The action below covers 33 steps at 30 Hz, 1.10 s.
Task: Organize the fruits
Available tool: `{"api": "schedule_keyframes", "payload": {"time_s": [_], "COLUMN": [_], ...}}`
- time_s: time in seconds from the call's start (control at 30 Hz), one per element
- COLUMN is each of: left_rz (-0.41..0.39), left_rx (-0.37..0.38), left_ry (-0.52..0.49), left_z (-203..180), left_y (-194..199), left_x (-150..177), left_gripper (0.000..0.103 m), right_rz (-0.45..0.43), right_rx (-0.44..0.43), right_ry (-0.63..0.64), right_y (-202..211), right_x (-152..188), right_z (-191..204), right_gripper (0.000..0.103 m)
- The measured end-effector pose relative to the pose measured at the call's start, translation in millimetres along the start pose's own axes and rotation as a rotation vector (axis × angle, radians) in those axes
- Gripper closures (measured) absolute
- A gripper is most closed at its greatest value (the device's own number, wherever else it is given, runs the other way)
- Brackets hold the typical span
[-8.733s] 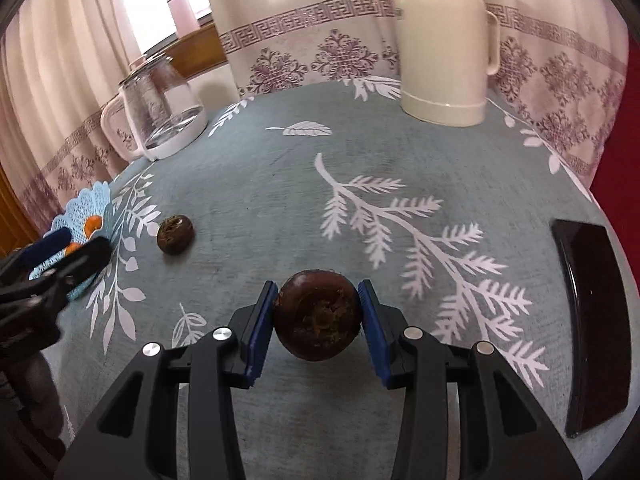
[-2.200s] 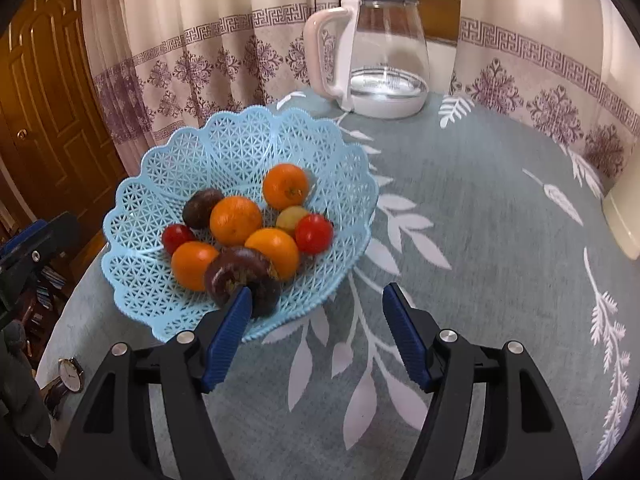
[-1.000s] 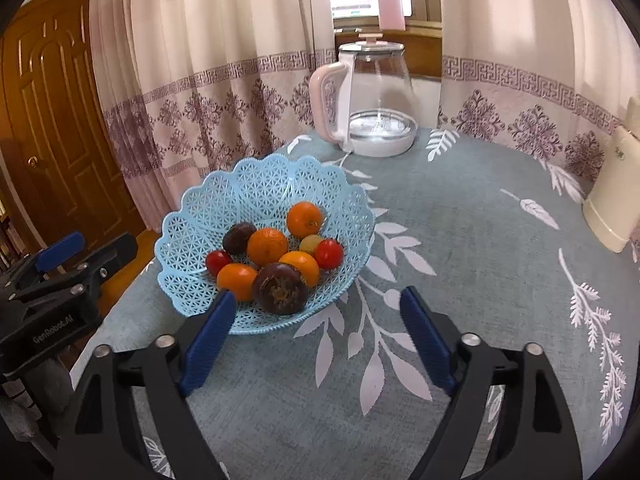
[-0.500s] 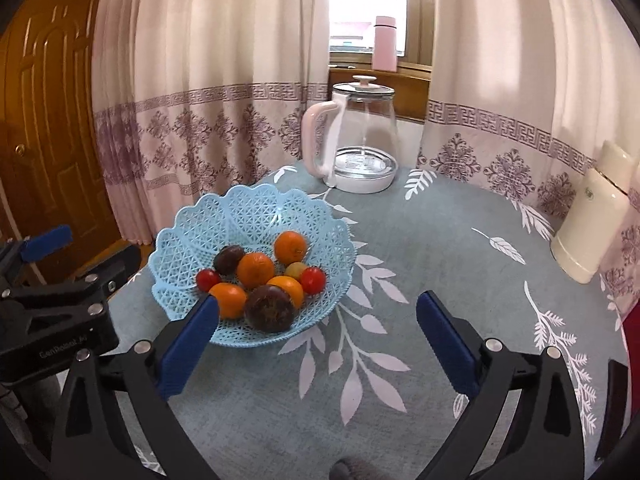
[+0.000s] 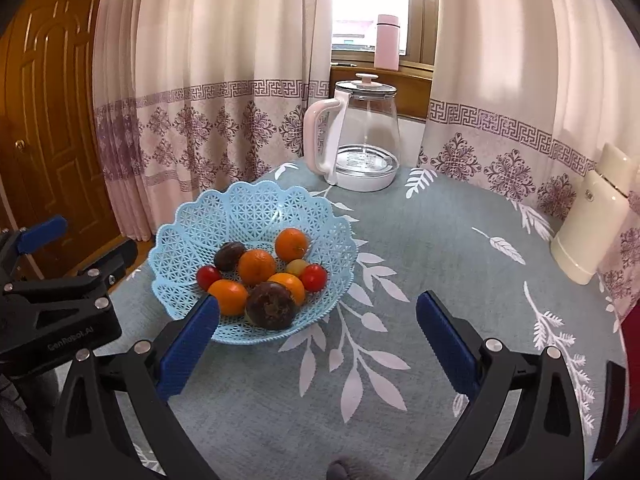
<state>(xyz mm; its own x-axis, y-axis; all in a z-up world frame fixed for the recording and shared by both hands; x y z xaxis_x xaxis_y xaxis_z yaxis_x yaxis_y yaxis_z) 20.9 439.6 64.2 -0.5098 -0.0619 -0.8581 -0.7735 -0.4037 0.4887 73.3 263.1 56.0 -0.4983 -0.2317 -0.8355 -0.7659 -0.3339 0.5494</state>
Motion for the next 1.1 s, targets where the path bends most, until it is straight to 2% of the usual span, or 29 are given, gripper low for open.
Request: {"api": "schedule_keyframes", "payload": {"time_s": [0.3, 1.1], "left_rz": [0.004, 0.018], "left_rx": [-0.029, -0.059], "left_ry": [-0.04, -0.026], "left_z": [0, 9], "left_y": [-3, -9], "left_x": [2, 3], "left_gripper": [0.003, 0.003], "right_rz": [0.024, 0.042], "right_rx": [0.009, 0.024], "right_ry": [0.007, 0.065], "right_y": [-7, -21], "right_x": [3, 6], "right_z": [-1, 8], "right_gripper": [0.005, 0.005]}}
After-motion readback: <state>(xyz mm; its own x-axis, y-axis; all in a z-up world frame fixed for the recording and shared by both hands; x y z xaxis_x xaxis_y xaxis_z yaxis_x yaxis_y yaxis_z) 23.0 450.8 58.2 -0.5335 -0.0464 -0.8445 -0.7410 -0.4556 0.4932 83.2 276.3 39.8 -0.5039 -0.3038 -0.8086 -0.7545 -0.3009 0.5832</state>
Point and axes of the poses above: each gripper's, at about its wrist camera, not at the fingertips, and y roughly against the way its jaws point, z to its left, x to its underside, the point moved 10 cm from there along -y, roughly the way its jaws point, and after that the axes turned 2 degrees about -y, right-handed, at the moved point
